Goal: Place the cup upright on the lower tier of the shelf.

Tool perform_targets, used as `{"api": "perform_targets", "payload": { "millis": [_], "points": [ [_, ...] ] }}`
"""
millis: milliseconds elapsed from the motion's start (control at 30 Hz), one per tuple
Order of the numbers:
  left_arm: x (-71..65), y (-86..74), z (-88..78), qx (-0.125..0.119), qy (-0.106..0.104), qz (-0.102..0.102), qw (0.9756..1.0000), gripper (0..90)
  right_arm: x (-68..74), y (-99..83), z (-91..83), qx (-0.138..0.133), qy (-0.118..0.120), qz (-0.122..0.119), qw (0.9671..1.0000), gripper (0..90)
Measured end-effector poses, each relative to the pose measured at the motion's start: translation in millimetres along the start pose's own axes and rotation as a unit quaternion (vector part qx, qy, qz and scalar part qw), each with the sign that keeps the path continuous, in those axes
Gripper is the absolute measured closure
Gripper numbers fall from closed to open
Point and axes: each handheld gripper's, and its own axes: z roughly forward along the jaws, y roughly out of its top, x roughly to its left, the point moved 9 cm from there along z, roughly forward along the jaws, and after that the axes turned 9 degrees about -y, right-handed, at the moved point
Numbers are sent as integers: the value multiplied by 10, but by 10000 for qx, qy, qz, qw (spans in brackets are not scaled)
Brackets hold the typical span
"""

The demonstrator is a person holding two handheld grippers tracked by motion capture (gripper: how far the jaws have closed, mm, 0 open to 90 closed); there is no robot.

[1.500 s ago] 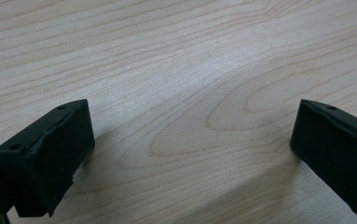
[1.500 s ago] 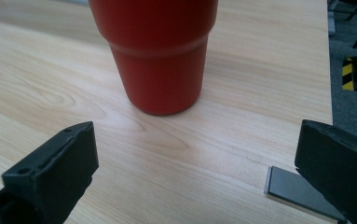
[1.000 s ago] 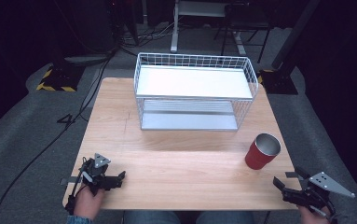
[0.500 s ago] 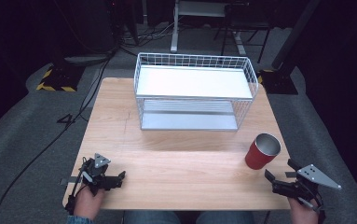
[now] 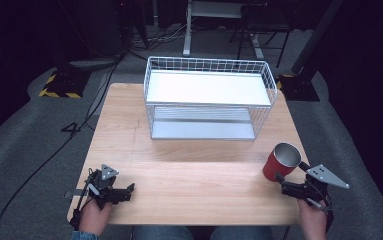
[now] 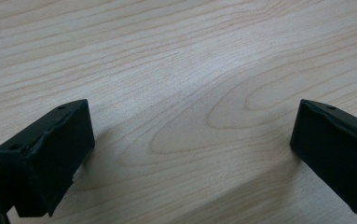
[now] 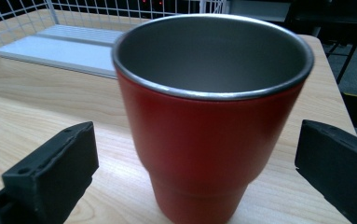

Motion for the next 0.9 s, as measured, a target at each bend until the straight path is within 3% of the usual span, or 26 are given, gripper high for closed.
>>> {"api": "perform_targets", "payload": {
  "millis": [200,500,700,767,800,900],
  "points": [
    [1,0,-1,2,0,4,10000,1,24,-32,195,108,55,50,9999,0],
    [1,0,-1,0,-2,3,10000,1,13,-121,342,262,68,95,9996,0],
    [1,0,-1,0,-3,3,10000,1,16,-232,428,482,9,-61,9988,84],
    [1,0,-1,-1,-4,1,10000,1,7,-257,444,532,49,-45,9986,104],
    [1,0,-1,-1,-5,0,10000,1,3,-291,456,583,155,-71,9982,161],
    [1,0,-1,0,-4,0,10000,1,2,-310,462,602,188,-80,9980,157]
  ]
}}
